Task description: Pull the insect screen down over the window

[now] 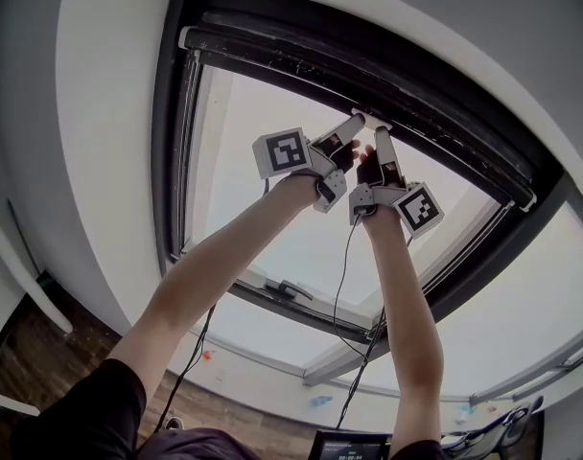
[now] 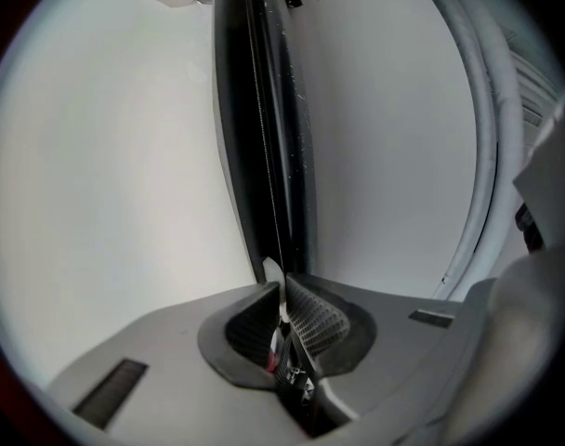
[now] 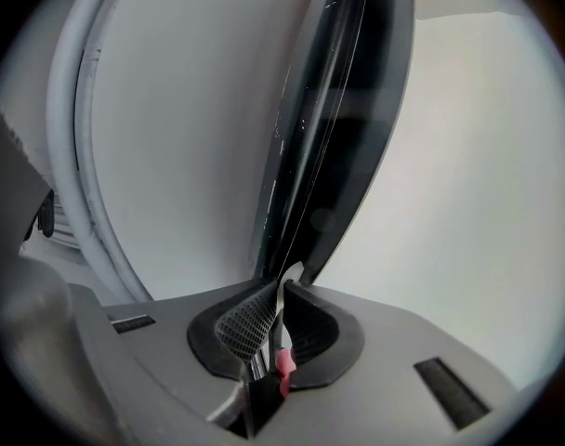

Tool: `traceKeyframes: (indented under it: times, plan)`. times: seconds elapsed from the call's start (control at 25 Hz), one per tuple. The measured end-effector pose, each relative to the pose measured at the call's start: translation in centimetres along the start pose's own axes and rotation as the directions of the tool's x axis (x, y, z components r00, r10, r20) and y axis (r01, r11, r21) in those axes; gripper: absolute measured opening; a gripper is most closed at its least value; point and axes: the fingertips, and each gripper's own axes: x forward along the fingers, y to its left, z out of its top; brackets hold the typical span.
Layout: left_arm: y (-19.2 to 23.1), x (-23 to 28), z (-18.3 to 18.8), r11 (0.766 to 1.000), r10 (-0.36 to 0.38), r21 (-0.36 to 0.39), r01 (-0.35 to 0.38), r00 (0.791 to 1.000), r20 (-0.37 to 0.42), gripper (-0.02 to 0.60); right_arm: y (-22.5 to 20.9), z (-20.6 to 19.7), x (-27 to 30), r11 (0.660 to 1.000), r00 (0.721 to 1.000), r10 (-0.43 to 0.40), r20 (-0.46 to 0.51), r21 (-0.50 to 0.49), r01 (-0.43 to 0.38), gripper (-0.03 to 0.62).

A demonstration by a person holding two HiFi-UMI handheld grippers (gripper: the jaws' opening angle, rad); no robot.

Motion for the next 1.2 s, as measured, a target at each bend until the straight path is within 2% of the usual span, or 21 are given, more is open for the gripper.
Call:
traceKeyframes:
  times: [0.12, 0.4, 0.92, 1.2]
  plan:
    - [0.0, -0.1, 0.0, 1.000, -0.012, -0.021, 0.012, 1.000, -0.003, 0.035, 0.0, 0.0, 0.0, 1.000, 1.000, -0.008, -0.006, -0.021, 0.007, 0.015]
    - [-0.2, 0.0, 0.1, 1.000, 0.009, 0.021, -0.009, 1.000, -0.018, 0.031, -0.3, 0.0, -0.1, 0.999, 0.999, -0.046, -0.013, -0.008, 0.046, 0.011]
    - [-0.2, 0.1, 0.0, 0.998, 0.046, 0.039, -0.044, 0.998, -0.050, 0.029, -0.8, 0.0, -0.4, 0.992, 0.991, -0.125, -0.042, -0.022, 0.124, 0.011]
    - [0.8, -1.2, -0.9, 0.998, 0.064, 0.025, -0.062, 0.996, -0.055, 0.032, -1.1, -1.4, -1.4, 0.993, 0.992, -0.118, -0.054, 0.002, 0.118, 0.012]
